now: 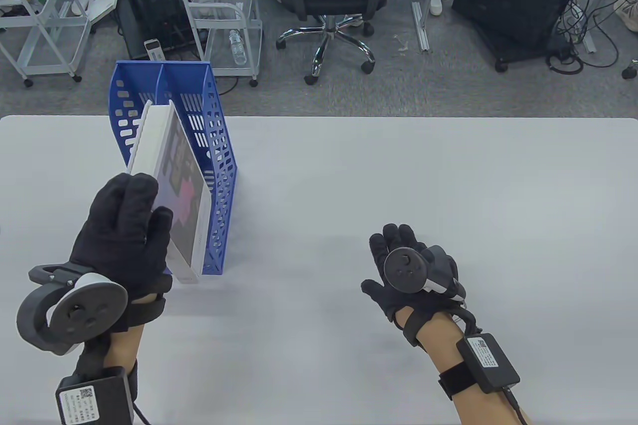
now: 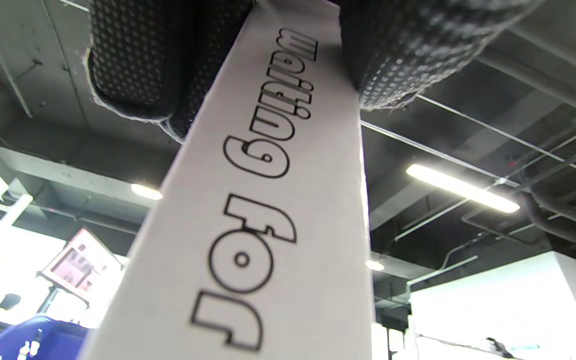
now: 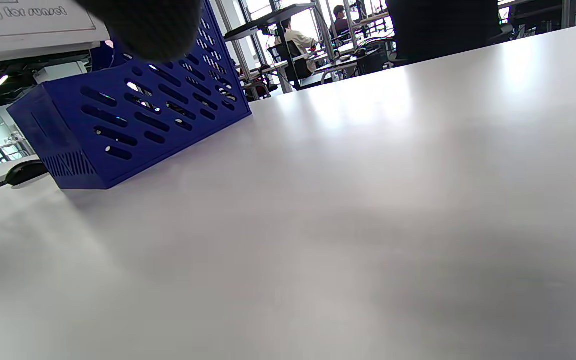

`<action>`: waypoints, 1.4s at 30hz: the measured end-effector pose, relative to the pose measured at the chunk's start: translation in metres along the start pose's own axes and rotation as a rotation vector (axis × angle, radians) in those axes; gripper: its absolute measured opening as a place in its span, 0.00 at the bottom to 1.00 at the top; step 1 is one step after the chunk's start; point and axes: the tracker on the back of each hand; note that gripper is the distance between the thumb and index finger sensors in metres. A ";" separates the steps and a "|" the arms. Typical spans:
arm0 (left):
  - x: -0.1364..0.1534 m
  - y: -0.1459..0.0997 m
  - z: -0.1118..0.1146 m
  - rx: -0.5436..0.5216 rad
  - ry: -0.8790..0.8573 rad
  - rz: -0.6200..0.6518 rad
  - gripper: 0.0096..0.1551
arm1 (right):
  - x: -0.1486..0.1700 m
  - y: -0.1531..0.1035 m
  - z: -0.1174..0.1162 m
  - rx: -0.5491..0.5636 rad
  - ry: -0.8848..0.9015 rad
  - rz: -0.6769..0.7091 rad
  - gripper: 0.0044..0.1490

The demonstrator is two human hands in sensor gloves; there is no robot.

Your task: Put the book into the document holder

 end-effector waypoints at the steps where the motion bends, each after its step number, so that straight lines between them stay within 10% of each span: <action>1: 0.004 0.003 0.003 -0.001 0.005 -0.005 0.34 | 0.000 0.000 0.000 -0.001 0.001 -0.001 0.55; 25: 0.056 -0.001 0.139 0.190 0.071 -0.094 0.33 | 0.006 0.002 -0.004 -0.039 0.026 -0.013 0.56; 42: 0.065 -0.005 0.170 0.334 0.091 -0.168 0.33 | 0.005 0.002 -0.006 -0.046 0.058 -0.003 0.56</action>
Point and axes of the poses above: the tracker on the back of each hand, its own x axis roughly to the little-finger side, its own y axis roughly from the wrist to the fingertips, z = x × y, and after that the axes turned 4 degrees about y, right-handed
